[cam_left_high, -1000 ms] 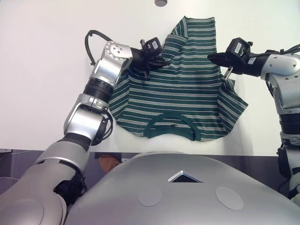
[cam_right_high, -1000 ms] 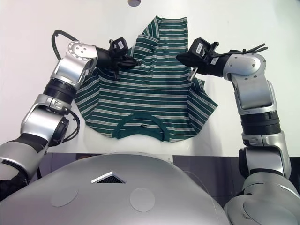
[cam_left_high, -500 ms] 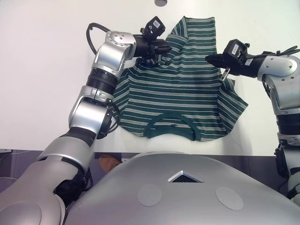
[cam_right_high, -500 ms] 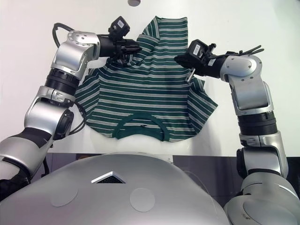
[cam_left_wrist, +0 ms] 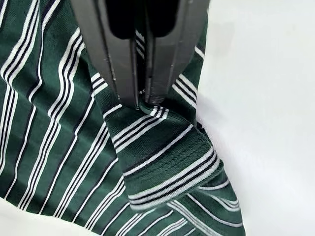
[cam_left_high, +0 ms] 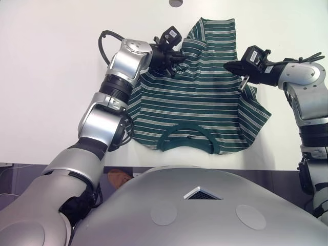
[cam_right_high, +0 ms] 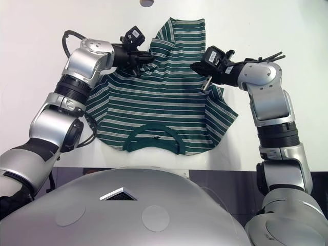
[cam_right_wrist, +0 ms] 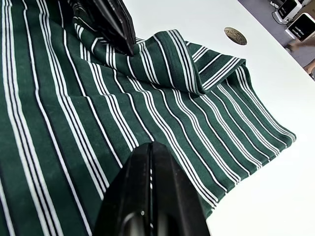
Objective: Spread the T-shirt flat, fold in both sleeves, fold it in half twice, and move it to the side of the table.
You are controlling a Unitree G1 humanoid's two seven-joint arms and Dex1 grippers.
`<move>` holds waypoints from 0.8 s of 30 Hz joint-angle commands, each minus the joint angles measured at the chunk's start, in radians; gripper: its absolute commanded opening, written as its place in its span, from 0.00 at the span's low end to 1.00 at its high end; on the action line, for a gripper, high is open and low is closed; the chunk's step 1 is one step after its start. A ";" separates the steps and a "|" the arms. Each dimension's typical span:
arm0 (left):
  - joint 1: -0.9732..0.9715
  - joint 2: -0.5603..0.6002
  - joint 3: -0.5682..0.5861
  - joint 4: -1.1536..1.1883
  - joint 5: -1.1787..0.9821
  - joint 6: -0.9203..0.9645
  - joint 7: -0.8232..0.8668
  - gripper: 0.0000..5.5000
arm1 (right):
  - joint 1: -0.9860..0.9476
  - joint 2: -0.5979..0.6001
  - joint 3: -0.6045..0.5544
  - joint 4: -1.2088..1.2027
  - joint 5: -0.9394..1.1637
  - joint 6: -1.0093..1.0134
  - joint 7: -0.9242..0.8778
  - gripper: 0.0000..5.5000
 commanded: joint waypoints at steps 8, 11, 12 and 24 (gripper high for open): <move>-0.180 0.076 0.152 0.251 0.002 -0.058 0.189 0.01 | 0.026 0.000 0.036 -0.011 -0.018 -0.010 0.024 0.00; -0.227 0.107 0.154 0.418 0.050 -0.146 0.295 0.01 | 0.047 -0.004 0.089 -0.016 -0.054 -0.018 0.031 0.00; -0.236 0.109 0.156 0.464 0.061 -0.173 0.323 0.01 | 0.049 -0.002 0.099 -0.014 -0.063 -0.020 0.029 0.00; -0.180 0.209 0.238 0.519 0.053 -0.475 0.368 0.16 | 0.069 0.021 0.083 -0.049 -0.054 -0.002 0.006 0.00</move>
